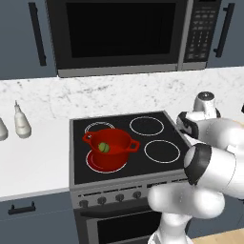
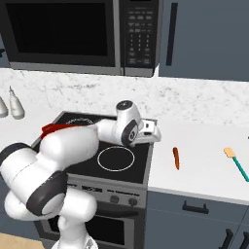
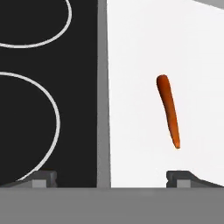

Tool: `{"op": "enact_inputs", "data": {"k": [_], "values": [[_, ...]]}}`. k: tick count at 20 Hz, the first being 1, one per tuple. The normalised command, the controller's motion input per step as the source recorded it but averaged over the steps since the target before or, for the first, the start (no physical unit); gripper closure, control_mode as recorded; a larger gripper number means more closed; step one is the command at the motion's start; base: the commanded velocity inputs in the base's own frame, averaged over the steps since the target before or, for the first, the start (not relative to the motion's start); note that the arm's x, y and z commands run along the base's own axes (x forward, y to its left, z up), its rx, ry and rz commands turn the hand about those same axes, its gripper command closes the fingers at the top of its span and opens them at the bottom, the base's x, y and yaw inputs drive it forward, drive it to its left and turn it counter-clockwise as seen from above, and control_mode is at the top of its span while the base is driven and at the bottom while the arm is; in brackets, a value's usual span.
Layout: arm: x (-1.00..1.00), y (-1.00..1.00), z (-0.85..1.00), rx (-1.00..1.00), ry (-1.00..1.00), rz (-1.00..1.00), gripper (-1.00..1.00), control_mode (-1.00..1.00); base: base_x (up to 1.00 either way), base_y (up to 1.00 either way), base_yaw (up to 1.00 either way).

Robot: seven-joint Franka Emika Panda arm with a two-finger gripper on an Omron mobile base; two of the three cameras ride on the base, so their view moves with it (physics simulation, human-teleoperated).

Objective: Put the lime and carrot in the pot. Retrieve the spatula and lightly stir the vegetables in the pot.

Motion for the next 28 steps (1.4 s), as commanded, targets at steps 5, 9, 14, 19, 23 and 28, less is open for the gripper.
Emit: {"op": "enact_inputs", "data": {"k": [5, 9, 14, 19, 23, 28], "values": [[0.21, -1.0, -0.5, 0.23, 0.2, -0.18, -1.0, -1.0, 0.0, 0.0, 0.0], [0.17, -0.97, -0.75, 0.19, 0.1, 0.02, -1.0, -1.0, 0.0, 0.0, 0.0], [0.09, -0.7, -0.57, 0.09, 0.01, 0.06, -1.0, -1.0, 0.0, 0.0, 0.0], [0.33, -0.17, -0.44, 0.0, 0.0, 0.06, -1.0, -1.0, 0.0, 0.0, 0.0], [0.45, -0.11, -0.52, 0.0, 0.02, 0.04, -1.0, -1.0, 0.0, 0.0, 0.0], [0.29, -0.01, -0.55, 0.0, 0.02, 0.04, -1.0, -1.0, 0.0, 0.0, 0.0]]}}
